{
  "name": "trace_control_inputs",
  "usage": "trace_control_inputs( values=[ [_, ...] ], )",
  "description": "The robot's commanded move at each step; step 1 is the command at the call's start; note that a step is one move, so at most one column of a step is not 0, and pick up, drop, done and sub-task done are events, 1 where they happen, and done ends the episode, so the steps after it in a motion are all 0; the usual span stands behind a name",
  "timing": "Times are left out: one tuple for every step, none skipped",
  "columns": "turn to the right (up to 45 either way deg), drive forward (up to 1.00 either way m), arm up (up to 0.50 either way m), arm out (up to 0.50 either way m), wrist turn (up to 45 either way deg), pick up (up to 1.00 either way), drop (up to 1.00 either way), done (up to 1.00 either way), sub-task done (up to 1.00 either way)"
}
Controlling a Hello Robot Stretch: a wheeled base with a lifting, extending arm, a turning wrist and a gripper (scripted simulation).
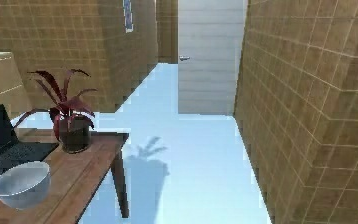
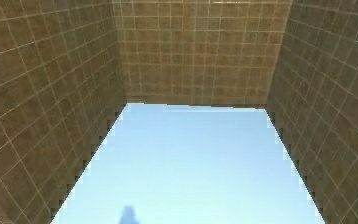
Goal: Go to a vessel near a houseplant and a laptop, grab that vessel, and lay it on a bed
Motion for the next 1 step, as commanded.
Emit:
trace_control_inputs(
  values=[
    [6.0,0.00,0.00,0.00,0.0,0.00,0.00,0.00,0.00]
  ],
)
